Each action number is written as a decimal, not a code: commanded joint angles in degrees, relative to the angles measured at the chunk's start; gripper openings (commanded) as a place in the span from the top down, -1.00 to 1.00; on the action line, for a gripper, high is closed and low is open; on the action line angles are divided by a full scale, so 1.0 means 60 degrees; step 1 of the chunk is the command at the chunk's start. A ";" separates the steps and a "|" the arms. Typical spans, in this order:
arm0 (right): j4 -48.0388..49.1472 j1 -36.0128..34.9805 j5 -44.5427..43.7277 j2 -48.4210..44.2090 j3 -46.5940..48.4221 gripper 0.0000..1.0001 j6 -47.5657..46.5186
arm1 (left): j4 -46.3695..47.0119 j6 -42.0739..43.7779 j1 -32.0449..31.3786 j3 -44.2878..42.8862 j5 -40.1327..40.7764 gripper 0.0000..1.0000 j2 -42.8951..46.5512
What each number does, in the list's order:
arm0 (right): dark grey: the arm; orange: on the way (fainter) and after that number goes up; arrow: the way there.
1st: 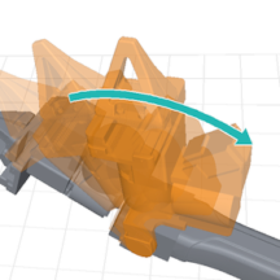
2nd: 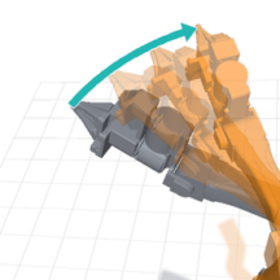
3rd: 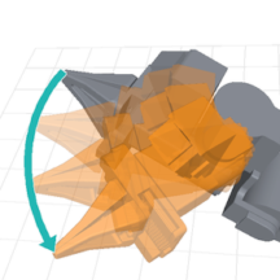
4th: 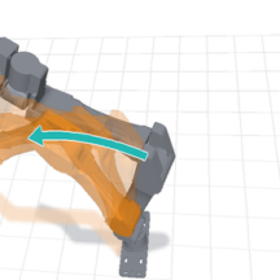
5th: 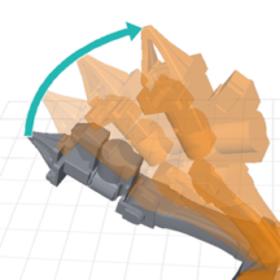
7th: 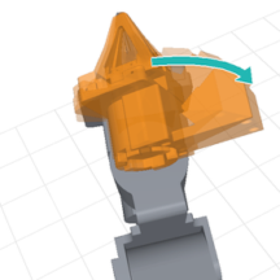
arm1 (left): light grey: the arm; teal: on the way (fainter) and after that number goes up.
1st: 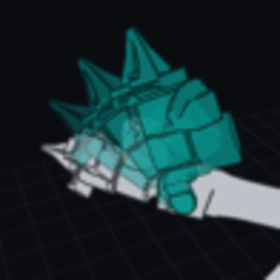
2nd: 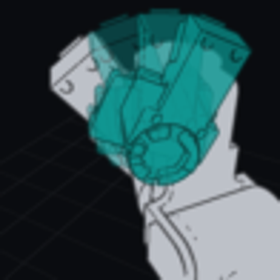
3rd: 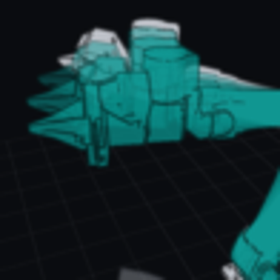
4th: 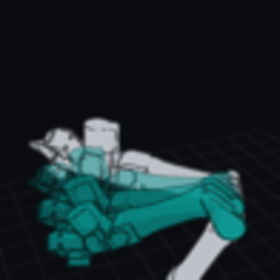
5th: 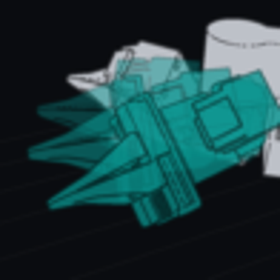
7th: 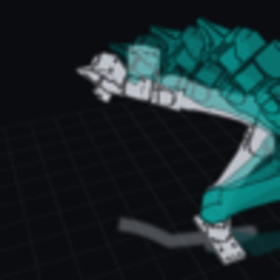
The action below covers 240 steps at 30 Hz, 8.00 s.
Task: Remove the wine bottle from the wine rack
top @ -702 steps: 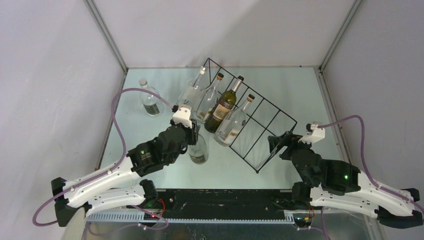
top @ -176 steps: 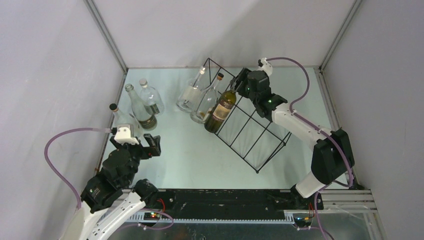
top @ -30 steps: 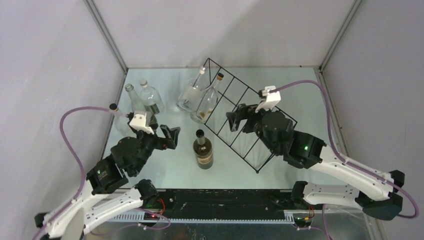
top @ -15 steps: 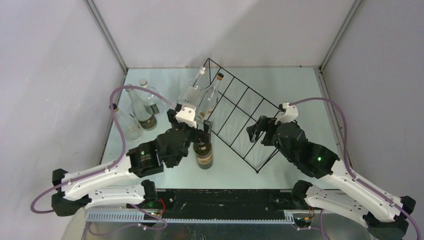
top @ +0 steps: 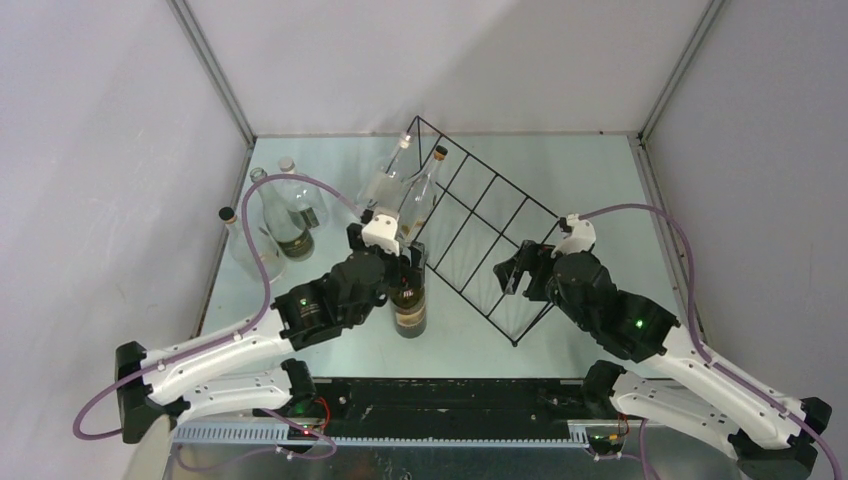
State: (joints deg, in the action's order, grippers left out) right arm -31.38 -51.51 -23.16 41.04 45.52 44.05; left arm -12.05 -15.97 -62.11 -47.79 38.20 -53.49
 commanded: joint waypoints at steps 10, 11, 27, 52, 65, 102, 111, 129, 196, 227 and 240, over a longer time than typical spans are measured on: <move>0.0214 -0.0083 0.0166 0.0002 -0.0351 -0.69 0.0454 | 0.0203 -0.0393 -0.0014 0.0599 -0.0225 -0.31 0.0673; 0.0244 -0.0094 0.0174 0.0024 -0.0358 -0.69 0.0474 | 0.0176 -0.0351 -0.0037 0.0597 -0.0219 -0.26 0.0717; 0.0212 -0.0516 -0.0053 0.0254 -0.0444 -0.68 0.0658 | -0.0618 0.0329 0.0483 0.0684 0.0921 1.00 0.2063; 0.0410 -0.0821 0.0024 0.0602 -0.0643 -0.69 0.0462 | 0.2961 0.1601 0.7401 0.1598 -0.0581 1.00 0.2752; 0.0584 -0.0787 0.0190 0.0793 -0.0643 -0.70 0.0240 | 0.3188 0.1742 0.9157 0.0864 -0.1318 1.00 0.1207; 0.0263 0.0391 0.1497 0.0128 -0.0625 -0.71 -0.1187 | 0.2891 0.0911 1.0688 0.0314 -0.2305 0.05 -0.0309; -0.0597 0.2902 0.4281 -0.0108 -0.0123 -0.71 -0.2476 | 0.2354 0.0672 1.0694 -0.0039 -0.2465 -0.39 -0.0621; -0.0906 0.4511 0.5316 -0.0222 0.0177 -0.71 -0.3031 | 0.1670 0.0553 1.0693 -0.0118 -0.2446 -0.93 0.0038; 0.0067 0.4630 0.4815 0.0644 -0.0013 -0.70 -0.2730 | -0.2457 -0.0029 1.0680 0.1878 -0.6515 -0.99 0.6442; 0.5107 0.2616 0.3328 0.6008 0.2854 -0.64 -0.0768 | -0.3554 0.0435 1.0124 0.1751 -0.4785 -0.99 0.6428; 0.6964 0.2439 0.1833 0.9569 0.5216 -0.58 -0.1108 | -0.3794 0.0556 1.0015 0.1637 -0.4720 -0.96 0.6058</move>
State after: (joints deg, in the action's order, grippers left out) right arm 3.73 -36.67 -7.53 94.76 71.85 37.98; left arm -35.33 -14.37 -1.63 -35.79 10.17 -18.24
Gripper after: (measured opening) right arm 0.802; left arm 0.983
